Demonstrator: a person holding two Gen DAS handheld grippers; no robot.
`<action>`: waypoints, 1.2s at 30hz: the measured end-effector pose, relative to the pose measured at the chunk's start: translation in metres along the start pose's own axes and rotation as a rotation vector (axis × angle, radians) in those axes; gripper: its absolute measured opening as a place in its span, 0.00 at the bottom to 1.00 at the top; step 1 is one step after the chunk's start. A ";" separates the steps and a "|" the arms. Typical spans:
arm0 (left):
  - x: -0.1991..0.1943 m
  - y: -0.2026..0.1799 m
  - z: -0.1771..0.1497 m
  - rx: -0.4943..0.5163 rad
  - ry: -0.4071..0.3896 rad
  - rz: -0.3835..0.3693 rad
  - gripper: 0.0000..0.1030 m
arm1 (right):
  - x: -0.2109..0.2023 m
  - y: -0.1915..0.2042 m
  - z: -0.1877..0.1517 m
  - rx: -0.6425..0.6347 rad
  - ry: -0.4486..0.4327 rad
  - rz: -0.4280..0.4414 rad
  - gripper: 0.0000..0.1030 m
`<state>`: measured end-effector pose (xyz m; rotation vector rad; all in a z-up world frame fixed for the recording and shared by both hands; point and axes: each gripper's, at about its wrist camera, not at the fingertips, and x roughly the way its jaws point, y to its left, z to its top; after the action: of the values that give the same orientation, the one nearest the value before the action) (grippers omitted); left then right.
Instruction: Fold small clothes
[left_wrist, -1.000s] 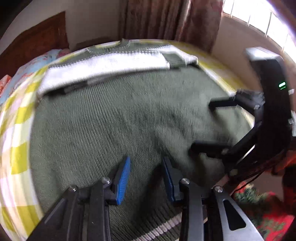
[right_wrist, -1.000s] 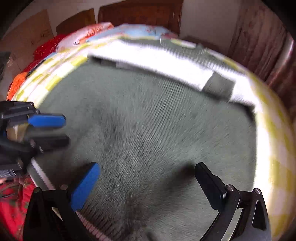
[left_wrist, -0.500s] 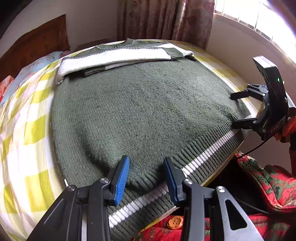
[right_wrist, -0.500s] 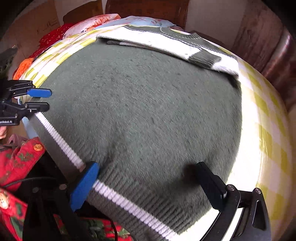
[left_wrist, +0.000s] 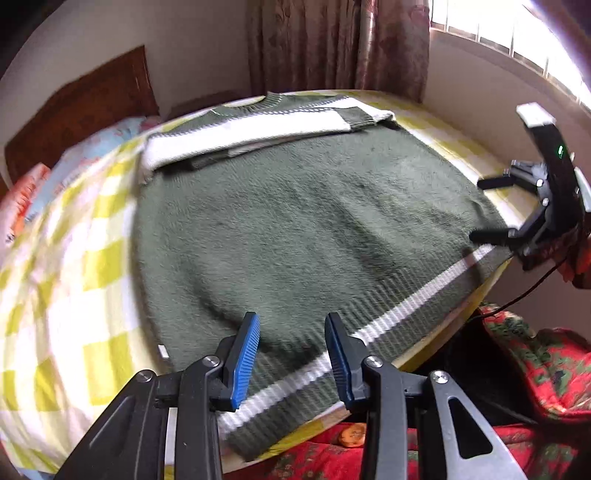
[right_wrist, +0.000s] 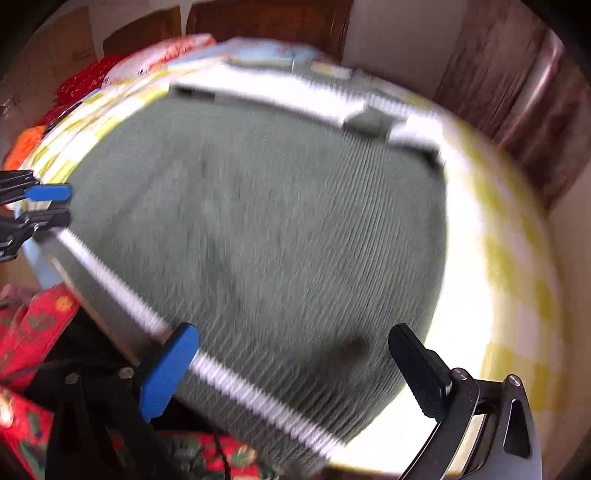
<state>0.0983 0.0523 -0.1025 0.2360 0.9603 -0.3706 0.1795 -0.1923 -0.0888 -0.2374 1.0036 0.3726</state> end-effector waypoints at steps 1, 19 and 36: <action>0.008 0.004 -0.003 -0.008 0.032 0.013 0.37 | 0.004 0.000 0.000 0.009 0.005 0.008 1.00; 0.003 0.027 -0.023 -0.073 0.007 0.005 0.47 | -0.020 -0.032 -0.051 0.082 0.033 0.011 1.00; -0.020 0.048 -0.041 -0.134 0.016 0.101 0.42 | -0.040 -0.053 -0.081 0.182 0.047 -0.014 1.00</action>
<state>0.0769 0.1144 -0.1070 0.1649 0.9811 -0.2109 0.1190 -0.2783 -0.0953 -0.0888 1.0748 0.2624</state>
